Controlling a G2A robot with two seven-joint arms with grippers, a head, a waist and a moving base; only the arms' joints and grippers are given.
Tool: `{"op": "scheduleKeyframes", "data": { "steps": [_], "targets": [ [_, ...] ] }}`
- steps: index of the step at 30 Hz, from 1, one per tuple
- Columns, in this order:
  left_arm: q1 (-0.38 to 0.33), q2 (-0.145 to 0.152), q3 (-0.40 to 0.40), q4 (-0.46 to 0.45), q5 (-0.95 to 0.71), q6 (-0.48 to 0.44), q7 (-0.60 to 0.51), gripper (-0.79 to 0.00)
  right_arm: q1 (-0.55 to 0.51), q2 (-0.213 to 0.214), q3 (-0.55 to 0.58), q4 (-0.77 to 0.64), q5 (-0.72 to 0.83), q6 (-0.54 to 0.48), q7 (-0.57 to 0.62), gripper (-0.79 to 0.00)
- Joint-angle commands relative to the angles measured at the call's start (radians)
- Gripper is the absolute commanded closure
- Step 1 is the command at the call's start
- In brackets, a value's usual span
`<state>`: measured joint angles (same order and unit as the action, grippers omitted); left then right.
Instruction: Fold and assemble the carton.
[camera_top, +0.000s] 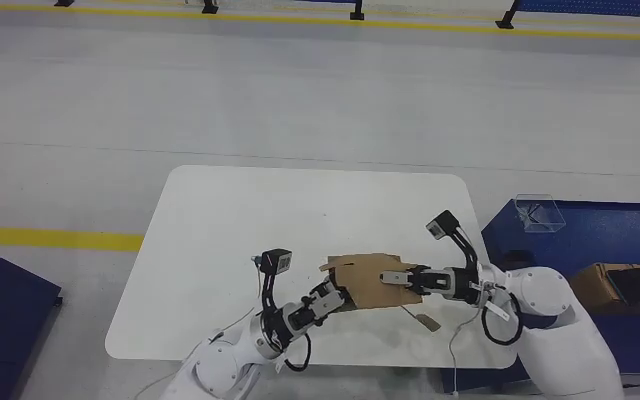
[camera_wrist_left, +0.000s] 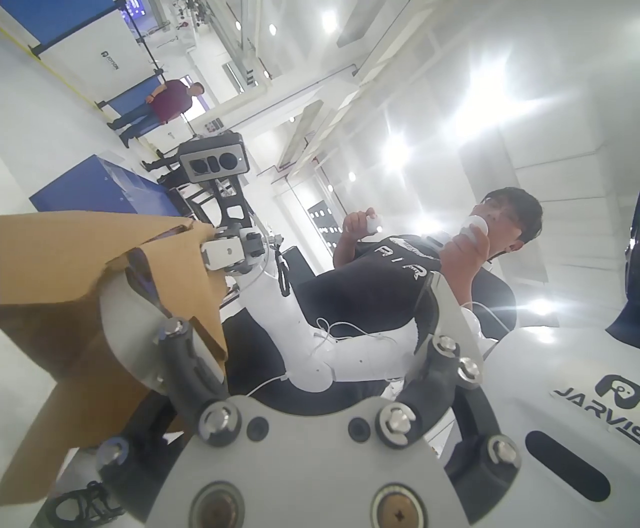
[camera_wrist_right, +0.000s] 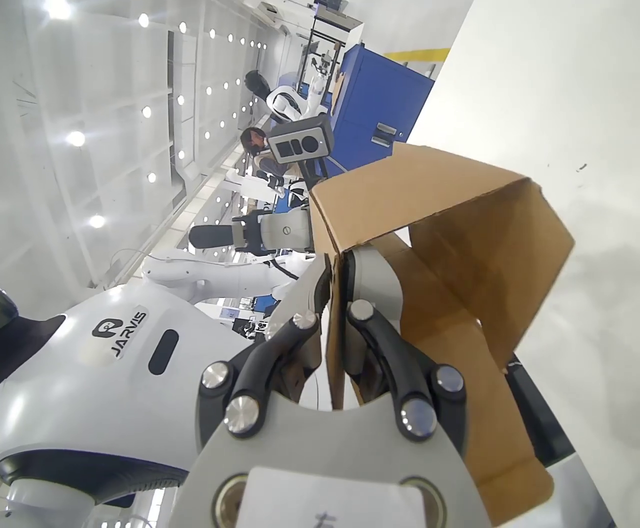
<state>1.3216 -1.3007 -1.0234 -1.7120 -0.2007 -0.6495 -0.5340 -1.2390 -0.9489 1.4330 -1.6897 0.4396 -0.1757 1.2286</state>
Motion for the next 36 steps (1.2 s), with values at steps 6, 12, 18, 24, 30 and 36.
{"op": "scheduleKeyframes", "data": {
  "steps": [6, 12, 18, 24, 30, 36],
  "targets": [
    [0.033, 0.002, -0.012, -0.040, 0.105, -0.009, 0.066, -0.785, 0.014, 0.001, -0.016, 0.016, -0.014, 0.035, -0.007, 0.000],
    [0.037, 0.001, -0.008, -0.051, 0.146, -0.014, 0.095, -0.785, 0.025, 0.000, -0.037, 0.029, 0.008, 0.071, -0.008, 0.000],
    [0.110, 0.004, -0.089, -0.128, 0.366, -0.112, 0.281, -0.785, 0.064, -0.010, -0.034, 0.112, 0.197, 0.145, -0.046, 0.000],
    [0.186, 0.004, -0.152, -0.208, 0.555, -0.188, 0.430, -0.785, 0.118, -0.025, -0.061, 0.231, 0.445, 0.305, -0.001, 0.000],
    [0.186, 0.004, -0.145, -0.211, 0.564, -0.169, 0.418, -0.785, 0.109, -0.026, -0.067, 0.206, 0.446, 0.319, -0.025, 0.000],
    [0.153, 0.000, -0.077, -0.221, 0.625, -0.085, 0.347, -0.785, 0.093, -0.023, -0.067, 0.165, 0.375, 0.279, -0.033, 0.000]
  ]
}}
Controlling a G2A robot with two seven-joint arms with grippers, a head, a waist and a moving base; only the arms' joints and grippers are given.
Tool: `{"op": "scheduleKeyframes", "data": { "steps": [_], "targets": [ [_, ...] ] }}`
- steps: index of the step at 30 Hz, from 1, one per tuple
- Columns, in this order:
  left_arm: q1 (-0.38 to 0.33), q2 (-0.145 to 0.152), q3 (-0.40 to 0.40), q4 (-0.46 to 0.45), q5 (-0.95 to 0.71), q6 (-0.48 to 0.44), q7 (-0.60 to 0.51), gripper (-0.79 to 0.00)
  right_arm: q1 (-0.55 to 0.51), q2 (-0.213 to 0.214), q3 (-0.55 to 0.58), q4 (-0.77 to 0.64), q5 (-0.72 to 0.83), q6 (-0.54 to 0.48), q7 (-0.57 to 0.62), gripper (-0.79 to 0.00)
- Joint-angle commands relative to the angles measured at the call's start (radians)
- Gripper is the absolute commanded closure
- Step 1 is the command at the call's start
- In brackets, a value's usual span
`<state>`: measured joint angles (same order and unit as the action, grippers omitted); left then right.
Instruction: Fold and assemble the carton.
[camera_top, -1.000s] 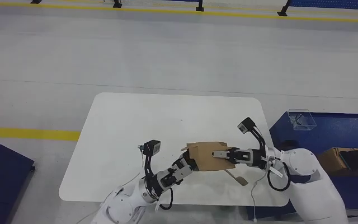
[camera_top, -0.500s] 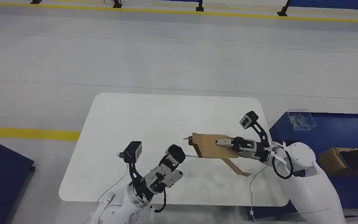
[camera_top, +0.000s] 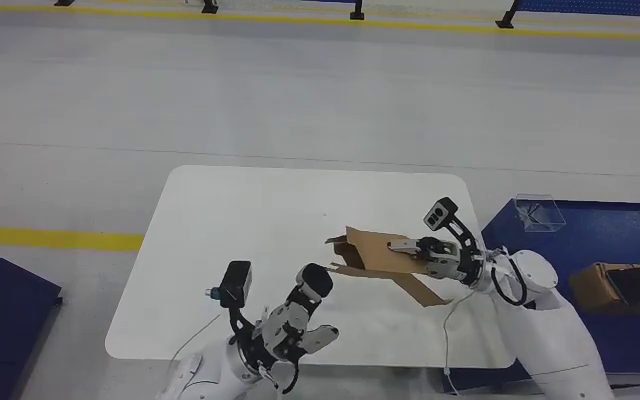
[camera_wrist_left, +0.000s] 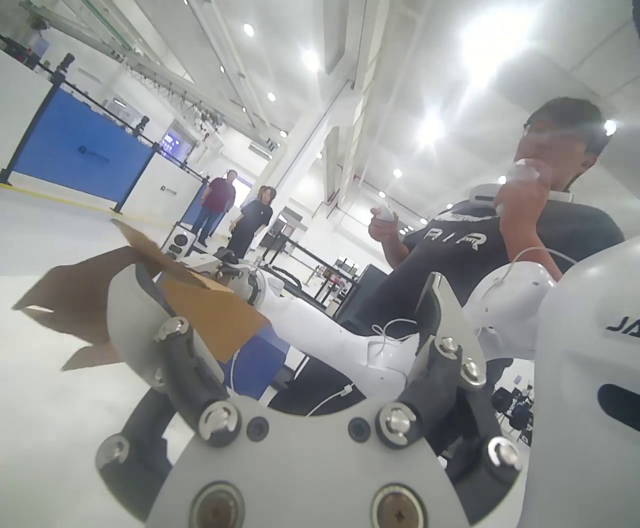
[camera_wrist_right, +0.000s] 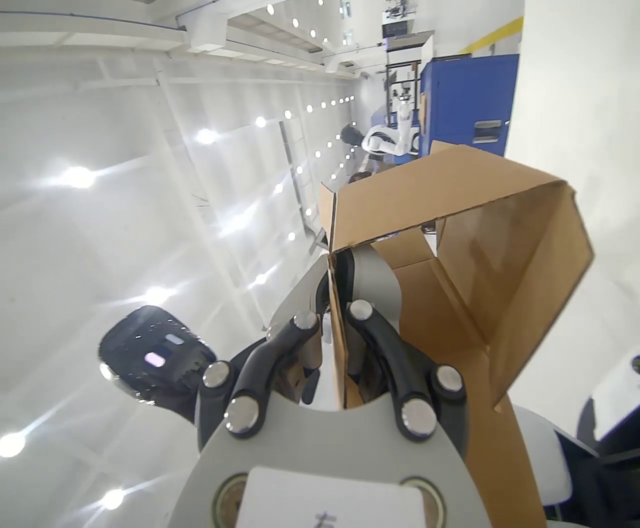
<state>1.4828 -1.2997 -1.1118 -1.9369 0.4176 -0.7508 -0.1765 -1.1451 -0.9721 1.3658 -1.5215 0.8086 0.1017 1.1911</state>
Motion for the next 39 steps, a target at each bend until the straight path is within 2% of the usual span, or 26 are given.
{"op": "scheduleKeyframes", "data": {
  "steps": [1, 9, 16, 30, 35, 39],
  "targets": [
    [-0.019, -0.002, 0.025, 0.010, 0.013, 0.034, -0.022, -0.785, -0.001, 0.001, 0.001, -0.008, -0.006, -0.005, 0.007, 0.000],
    [-0.089, -0.016, 0.083, 0.067, -0.012, 0.188, -0.033, -0.785, -0.018, 0.004, 0.004, -0.038, -0.053, -0.051, 0.034, 0.000],
    [-0.113, -0.017, 0.105, 0.079, -0.047, 0.233, -0.088, -0.785, -0.029, 0.006, 0.015, -0.051, -0.063, -0.057, 0.037, 0.000],
    [-0.134, -0.019, 0.141, 0.105, -0.163, 0.205, -0.136, -0.785, -0.019, 0.003, -0.021, -0.048, -0.052, -0.011, 0.047, 0.000],
    [-0.130, -0.017, 0.123, 0.107, -0.177, 0.193, -0.111, -0.785, -0.010, -0.001, -0.019, -0.004, 0.006, 0.010, 0.037, 0.000],
    [-0.088, -0.012, 0.078, 0.063, -0.168, 0.158, -0.036, -0.785, 0.003, -0.007, -0.014, 0.060, 0.113, 0.050, 0.044, 0.000]
  ]
}}
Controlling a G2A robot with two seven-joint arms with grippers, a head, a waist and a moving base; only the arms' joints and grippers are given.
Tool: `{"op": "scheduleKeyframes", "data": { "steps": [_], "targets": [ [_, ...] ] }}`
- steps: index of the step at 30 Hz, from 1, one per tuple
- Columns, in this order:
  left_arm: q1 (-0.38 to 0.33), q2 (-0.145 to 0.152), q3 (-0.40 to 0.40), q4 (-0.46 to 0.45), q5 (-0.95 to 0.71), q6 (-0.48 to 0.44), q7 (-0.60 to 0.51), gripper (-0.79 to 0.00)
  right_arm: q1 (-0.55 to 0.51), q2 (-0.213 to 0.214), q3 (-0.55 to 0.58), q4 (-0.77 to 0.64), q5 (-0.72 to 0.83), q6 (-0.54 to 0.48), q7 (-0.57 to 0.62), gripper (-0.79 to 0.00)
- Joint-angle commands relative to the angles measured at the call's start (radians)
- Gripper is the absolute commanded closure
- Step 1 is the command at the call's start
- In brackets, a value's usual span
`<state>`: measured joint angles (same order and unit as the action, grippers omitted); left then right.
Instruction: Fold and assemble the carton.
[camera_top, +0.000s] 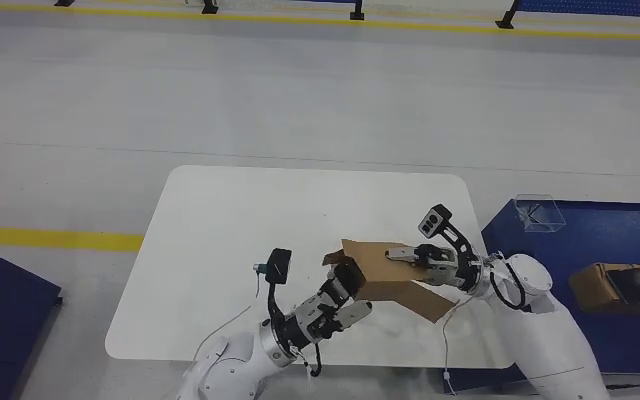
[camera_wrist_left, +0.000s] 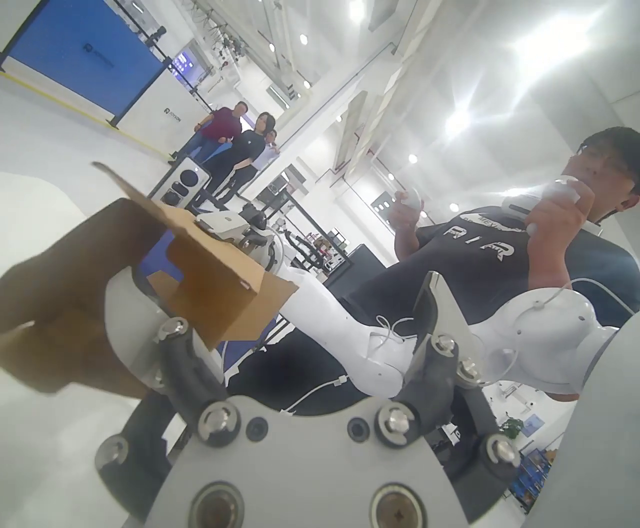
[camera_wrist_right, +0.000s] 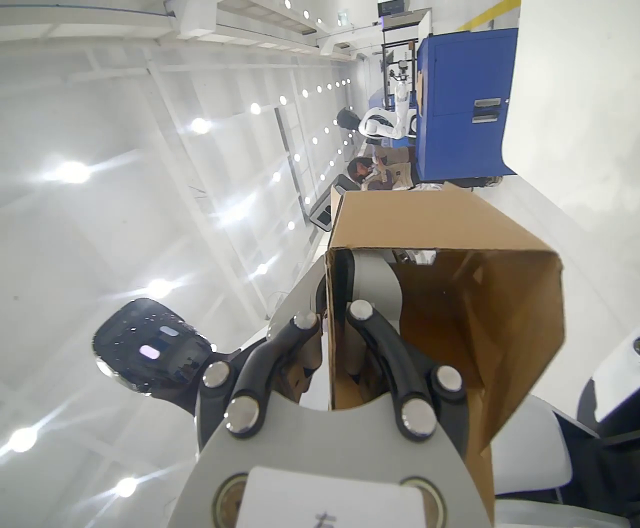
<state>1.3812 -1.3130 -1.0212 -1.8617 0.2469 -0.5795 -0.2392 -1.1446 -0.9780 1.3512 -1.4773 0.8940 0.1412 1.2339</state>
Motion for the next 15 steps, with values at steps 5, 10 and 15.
{"op": "scheduleKeyframes", "data": {
  "steps": [5, 10, 15],
  "targets": [
    [0.089, 0.011, -0.073, -0.057, 0.003, -0.075, 0.102, -0.785, 0.037, -0.012, -0.018, 0.098, 0.149, 0.068, 0.050, 0.000],
    [0.107, 0.016, -0.097, -0.029, -0.086, 0.027, 0.068, -0.785, 0.074, -0.025, -0.046, 0.165, 0.242, 0.105, 0.135, 0.000],
    [0.025, 0.015, -0.060, 0.014, -0.123, 0.239, -0.092, -0.785, 0.102, -0.034, -0.067, 0.206, 0.271, 0.106, 0.192, 0.000]
  ]
}}
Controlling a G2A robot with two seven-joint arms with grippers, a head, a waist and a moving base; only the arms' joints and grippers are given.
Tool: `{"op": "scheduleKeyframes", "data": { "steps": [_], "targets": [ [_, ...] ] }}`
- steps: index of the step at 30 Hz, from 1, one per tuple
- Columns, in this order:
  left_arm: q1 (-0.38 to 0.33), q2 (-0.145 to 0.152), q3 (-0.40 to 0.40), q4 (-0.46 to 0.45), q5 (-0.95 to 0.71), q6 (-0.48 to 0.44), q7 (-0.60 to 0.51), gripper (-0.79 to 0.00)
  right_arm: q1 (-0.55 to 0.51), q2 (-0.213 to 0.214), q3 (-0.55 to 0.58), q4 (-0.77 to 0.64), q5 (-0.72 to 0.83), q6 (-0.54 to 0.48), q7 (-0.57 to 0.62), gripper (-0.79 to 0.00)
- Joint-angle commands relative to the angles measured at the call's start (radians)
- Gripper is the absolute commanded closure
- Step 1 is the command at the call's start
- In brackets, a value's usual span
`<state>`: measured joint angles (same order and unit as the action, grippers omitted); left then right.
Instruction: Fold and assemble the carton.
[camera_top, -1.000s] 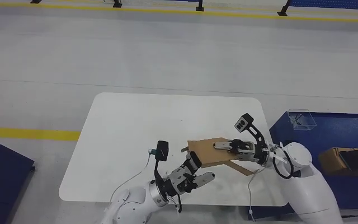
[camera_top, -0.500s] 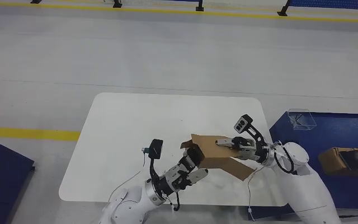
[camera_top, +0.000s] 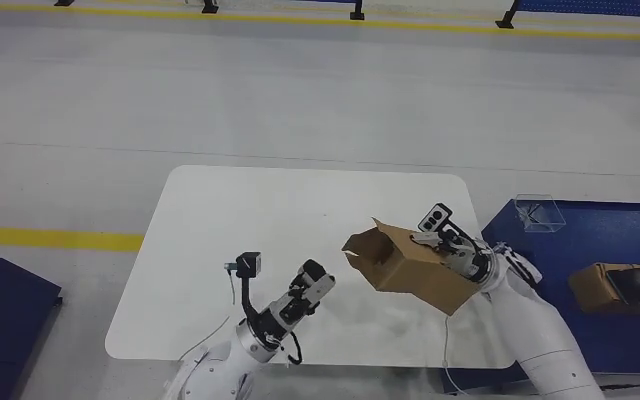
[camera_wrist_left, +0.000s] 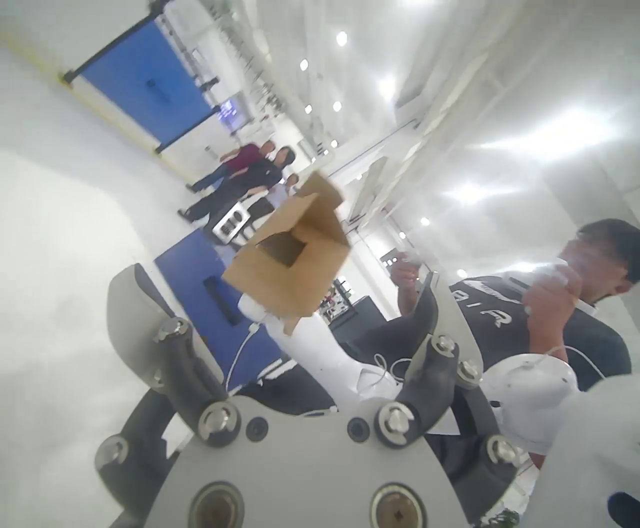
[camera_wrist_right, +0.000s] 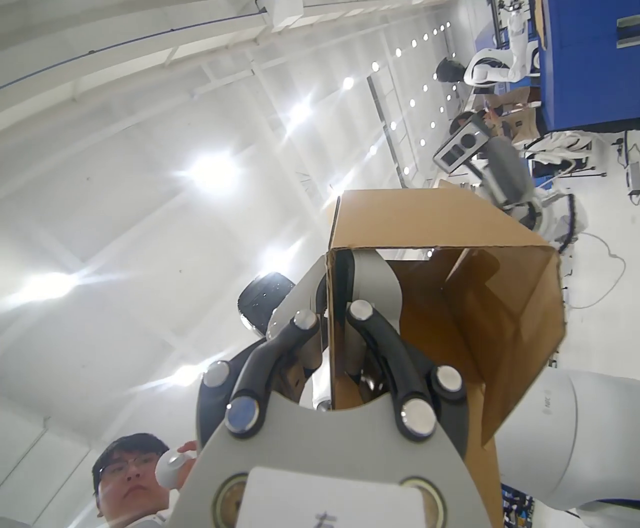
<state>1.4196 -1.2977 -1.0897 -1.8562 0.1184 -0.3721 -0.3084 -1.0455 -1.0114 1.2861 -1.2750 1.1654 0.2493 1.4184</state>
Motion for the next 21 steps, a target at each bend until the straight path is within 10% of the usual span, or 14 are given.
{"op": "scheduleKeyframes", "data": {
  "steps": [1, 21],
  "targets": [
    [-0.026, -0.002, 0.016, 0.015, 0.010, 0.044, -0.036, -0.785, 0.007, -0.002, -0.005, 0.008, -0.001, -0.005, 0.016, 0.000],
    [-0.069, -0.012, 0.029, 0.043, 0.019, 0.143, 0.021, -0.785, -0.003, 0.005, -0.027, -0.042, -0.049, -0.016, 0.117, 0.000]
  ]
}}
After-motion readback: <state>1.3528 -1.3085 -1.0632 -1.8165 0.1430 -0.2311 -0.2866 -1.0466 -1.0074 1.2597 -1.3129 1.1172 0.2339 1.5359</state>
